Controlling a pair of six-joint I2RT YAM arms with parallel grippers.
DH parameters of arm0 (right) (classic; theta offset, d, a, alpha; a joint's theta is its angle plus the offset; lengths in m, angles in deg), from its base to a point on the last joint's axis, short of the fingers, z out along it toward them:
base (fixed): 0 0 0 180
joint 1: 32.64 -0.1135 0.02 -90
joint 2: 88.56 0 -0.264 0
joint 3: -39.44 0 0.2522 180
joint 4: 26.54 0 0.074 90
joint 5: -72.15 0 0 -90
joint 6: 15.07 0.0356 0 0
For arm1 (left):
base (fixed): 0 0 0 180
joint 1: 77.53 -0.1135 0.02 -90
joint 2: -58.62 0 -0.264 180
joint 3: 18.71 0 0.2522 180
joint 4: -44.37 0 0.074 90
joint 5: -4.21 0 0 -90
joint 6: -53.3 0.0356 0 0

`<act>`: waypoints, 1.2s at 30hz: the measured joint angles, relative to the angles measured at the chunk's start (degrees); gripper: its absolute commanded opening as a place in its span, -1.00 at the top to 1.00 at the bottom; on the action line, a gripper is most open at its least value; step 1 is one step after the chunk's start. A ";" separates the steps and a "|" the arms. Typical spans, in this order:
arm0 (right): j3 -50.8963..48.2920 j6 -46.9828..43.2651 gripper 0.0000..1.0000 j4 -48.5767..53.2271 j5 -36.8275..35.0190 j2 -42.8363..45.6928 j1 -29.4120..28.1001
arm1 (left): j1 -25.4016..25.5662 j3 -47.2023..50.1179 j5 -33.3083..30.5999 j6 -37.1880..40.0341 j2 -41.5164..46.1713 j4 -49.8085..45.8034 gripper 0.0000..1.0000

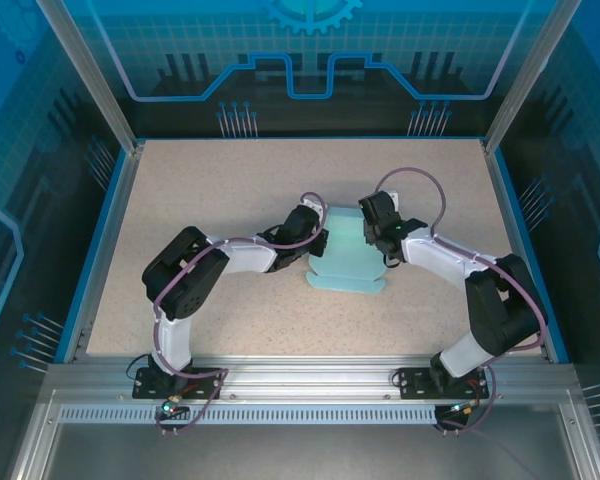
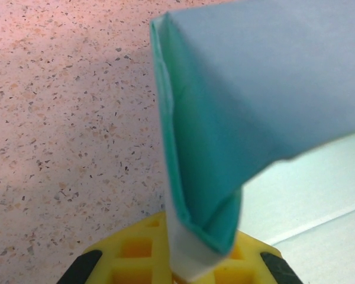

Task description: Fold the paper box

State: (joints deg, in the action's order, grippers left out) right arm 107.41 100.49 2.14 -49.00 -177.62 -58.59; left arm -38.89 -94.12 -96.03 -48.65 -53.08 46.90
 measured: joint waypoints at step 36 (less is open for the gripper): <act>-2.91 -0.42 -0.40 0.94 14.23 12.92 -0.83 | -0.33 -1.27 -0.63 0.24 0.11 -5.14 1.00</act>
State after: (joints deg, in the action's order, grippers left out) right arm 104.51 100.08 3.08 -34.77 -164.70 -59.42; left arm -39.22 -95.38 -96.66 -48.41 -52.97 41.77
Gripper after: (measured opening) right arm 0.696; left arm 0.084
